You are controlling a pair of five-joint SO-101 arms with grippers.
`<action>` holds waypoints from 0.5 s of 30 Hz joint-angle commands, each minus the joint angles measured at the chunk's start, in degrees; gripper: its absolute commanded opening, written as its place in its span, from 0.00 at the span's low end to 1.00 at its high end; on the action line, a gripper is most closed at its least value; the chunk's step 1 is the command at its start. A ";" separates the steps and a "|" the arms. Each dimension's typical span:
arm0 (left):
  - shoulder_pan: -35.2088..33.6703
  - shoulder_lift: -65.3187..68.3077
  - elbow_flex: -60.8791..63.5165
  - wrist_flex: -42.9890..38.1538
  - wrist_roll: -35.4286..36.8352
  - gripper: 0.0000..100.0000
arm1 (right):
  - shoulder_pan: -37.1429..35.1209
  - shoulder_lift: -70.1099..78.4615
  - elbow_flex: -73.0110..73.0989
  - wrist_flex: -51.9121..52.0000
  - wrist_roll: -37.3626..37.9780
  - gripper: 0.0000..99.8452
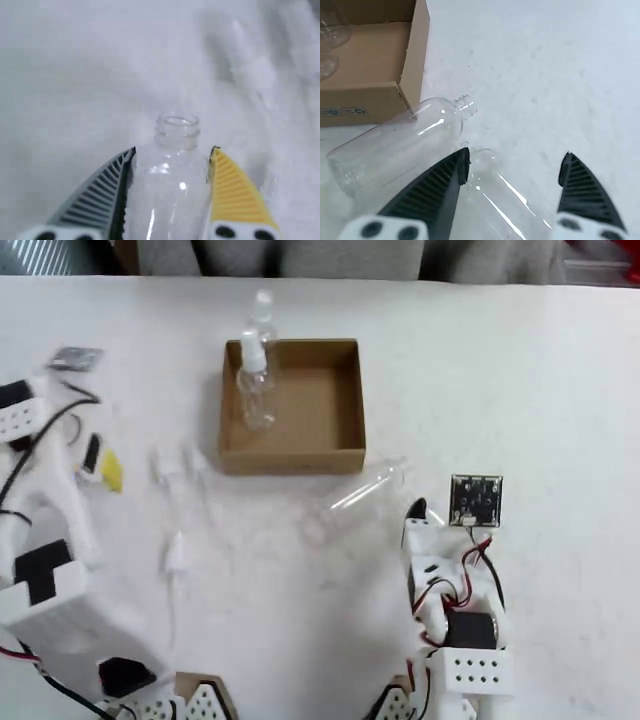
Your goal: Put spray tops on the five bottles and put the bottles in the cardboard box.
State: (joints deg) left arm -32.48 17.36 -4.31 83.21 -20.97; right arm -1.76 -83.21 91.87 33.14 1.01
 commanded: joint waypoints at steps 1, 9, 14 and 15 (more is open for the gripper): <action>-4.00 -0.31 -2.20 -1.41 14.59 0.11 | -0.57 -0.75 -0.70 -0.31 0.62 0.27; -7.52 -0.75 10.46 -15.03 17.49 0.11 | -0.57 -0.75 -0.62 -0.31 0.62 0.27; -7.52 -0.75 17.58 -22.59 17.41 0.11 | -0.57 -0.75 -0.26 -0.31 0.62 0.27; -7.52 -0.75 18.55 -23.65 17.41 0.11 | -0.66 -0.75 0.00 -0.84 0.62 0.27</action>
State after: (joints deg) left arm -39.43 17.36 12.75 63.52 -4.18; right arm -1.76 -83.21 92.13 33.14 1.01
